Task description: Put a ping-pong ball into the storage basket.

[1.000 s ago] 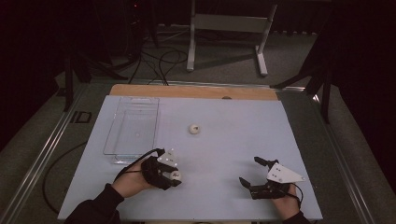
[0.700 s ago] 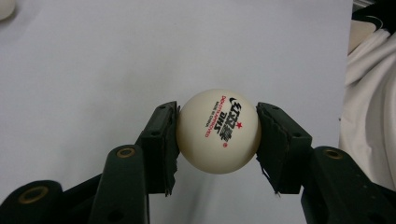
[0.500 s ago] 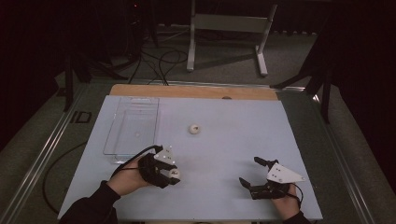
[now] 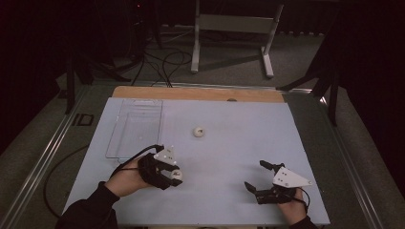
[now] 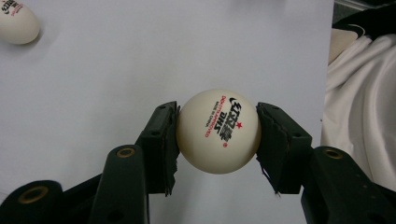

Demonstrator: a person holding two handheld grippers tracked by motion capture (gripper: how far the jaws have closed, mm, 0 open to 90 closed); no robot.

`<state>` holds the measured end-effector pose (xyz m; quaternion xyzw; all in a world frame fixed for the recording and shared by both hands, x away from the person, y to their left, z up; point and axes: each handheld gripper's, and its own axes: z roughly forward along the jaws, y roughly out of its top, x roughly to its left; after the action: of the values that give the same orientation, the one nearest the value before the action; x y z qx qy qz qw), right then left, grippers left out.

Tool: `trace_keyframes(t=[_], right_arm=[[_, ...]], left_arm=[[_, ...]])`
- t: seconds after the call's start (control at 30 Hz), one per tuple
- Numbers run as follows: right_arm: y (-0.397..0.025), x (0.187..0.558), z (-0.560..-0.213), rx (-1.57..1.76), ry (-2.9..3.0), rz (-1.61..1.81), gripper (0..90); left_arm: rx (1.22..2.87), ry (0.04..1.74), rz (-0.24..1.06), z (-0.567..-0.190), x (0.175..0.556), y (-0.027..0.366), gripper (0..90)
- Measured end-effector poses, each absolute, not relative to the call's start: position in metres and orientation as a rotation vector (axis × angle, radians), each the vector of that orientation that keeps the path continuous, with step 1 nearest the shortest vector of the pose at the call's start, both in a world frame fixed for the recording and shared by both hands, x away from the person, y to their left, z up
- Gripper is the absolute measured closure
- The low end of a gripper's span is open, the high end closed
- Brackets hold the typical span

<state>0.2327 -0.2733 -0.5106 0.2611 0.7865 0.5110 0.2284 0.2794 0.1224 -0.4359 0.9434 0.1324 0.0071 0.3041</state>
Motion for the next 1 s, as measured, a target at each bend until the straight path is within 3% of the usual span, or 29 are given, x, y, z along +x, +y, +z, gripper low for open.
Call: trace_keyframes(t=[1.0], right_arm=[[-0.273,0.232,-0.510,0.713,2.165,1.406,8.5]], left_arm=[[2.469,0.350,0.036,-0.398,0.293,0.132,52.1]])
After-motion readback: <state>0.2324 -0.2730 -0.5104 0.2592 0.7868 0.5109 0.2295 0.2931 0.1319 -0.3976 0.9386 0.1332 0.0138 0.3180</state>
